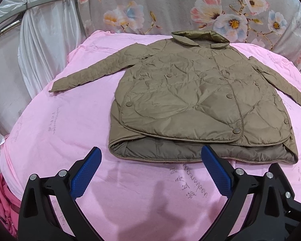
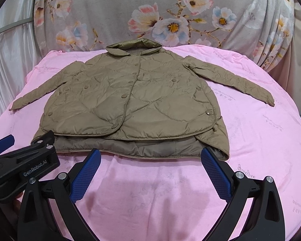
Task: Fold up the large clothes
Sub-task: 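Move the right tool to the sleeve cuff and close on it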
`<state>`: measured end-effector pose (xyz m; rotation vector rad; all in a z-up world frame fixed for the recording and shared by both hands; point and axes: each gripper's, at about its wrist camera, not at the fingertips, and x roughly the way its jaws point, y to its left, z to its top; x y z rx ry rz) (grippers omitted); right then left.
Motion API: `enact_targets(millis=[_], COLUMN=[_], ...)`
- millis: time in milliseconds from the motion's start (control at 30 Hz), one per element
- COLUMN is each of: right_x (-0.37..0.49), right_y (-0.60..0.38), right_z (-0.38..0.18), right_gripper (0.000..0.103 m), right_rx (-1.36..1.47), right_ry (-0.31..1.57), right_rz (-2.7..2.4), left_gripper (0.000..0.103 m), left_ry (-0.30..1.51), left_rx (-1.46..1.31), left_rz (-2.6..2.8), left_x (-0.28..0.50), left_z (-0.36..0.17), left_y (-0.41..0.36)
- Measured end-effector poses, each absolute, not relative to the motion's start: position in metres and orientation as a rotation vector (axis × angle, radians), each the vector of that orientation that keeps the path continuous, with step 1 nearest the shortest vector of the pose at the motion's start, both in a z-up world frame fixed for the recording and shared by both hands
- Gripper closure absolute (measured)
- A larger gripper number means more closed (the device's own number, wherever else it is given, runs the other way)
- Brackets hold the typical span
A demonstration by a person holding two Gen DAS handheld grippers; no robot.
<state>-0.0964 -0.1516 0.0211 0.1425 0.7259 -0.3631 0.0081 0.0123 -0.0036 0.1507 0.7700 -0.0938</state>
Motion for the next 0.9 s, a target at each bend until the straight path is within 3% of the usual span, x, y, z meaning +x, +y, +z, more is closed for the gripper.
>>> enact_targets(millis=[267,900], right_x=[-0.072,-0.045], right_y=[-0.223,-0.556], right_z=[0.005,-0.036], right_gripper=[0.005,0.005], right_rx=[0.229,0.783], right_ry=[0.745,0.553], right_rz=[-0.448,-0.757], left_gripper=[0.006,0.005], left_ry=[0.820,0.834], left_rx=[0.115,0.084], left_rz=[-0.059,0.057], left_x=[0.045,0.153], left_z=[-0.013,-0.028], left_y=[0.014,0.030])
